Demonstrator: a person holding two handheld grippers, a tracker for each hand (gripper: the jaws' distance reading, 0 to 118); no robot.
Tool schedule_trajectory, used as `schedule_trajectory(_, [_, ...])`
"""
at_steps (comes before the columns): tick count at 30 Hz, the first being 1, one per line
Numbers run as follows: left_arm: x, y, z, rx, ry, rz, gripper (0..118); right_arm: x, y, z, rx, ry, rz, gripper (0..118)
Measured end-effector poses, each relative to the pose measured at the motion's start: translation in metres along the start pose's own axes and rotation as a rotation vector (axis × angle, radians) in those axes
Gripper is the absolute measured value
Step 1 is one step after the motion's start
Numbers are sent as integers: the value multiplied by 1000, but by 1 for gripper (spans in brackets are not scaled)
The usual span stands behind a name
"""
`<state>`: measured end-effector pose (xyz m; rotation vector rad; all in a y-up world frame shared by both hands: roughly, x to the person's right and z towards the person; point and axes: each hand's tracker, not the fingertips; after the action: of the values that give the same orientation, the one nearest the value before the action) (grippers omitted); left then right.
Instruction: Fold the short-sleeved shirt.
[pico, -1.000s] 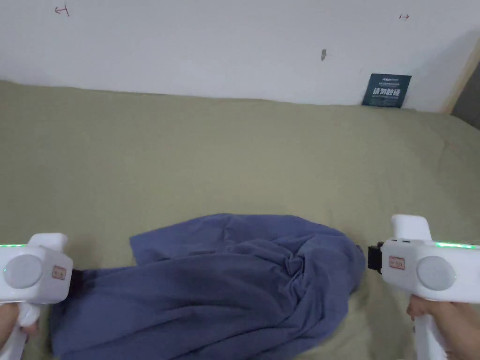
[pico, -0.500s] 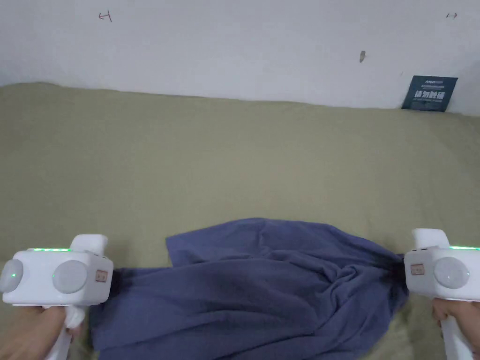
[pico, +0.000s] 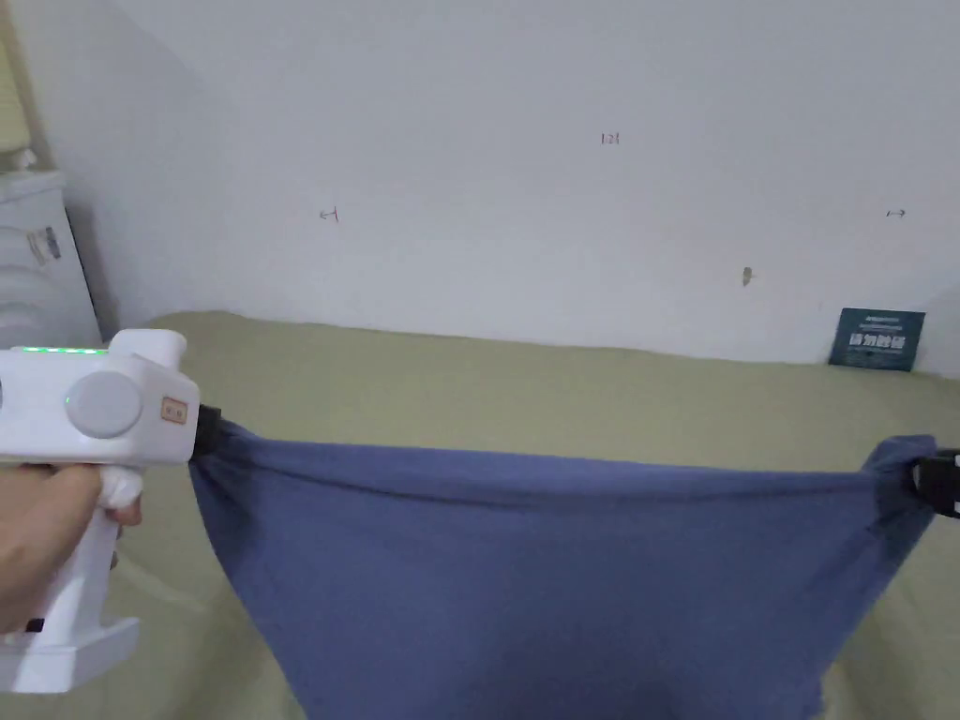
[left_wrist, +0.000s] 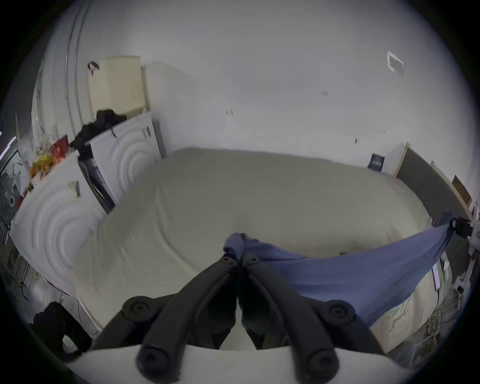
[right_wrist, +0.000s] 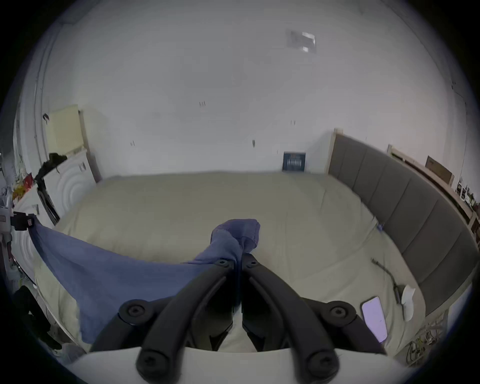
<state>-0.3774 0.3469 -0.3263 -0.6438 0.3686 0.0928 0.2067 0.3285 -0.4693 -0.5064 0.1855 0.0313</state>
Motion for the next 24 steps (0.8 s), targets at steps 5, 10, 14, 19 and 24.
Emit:
schedule_trajectory(5, [16,44,24,80,49,-42,1,1,52,13,68,-44,26,4])
schedule_trajectory(10, [40,93,12,144,66,-10,1,4,100,-3,111,-89,12,4])
schedule_trajectory(14, [62,132,-9,193,89,8,1,5,133,-26,147,-146,26,4])
schedule_trajectory(19, [88,177,-47,240,124,6,1,11,178,-68,196,-194,16,4])
schedule_trajectory(24, [103,207,-107,234,155,-16,1,9,205,-125,201,-213,35,4])
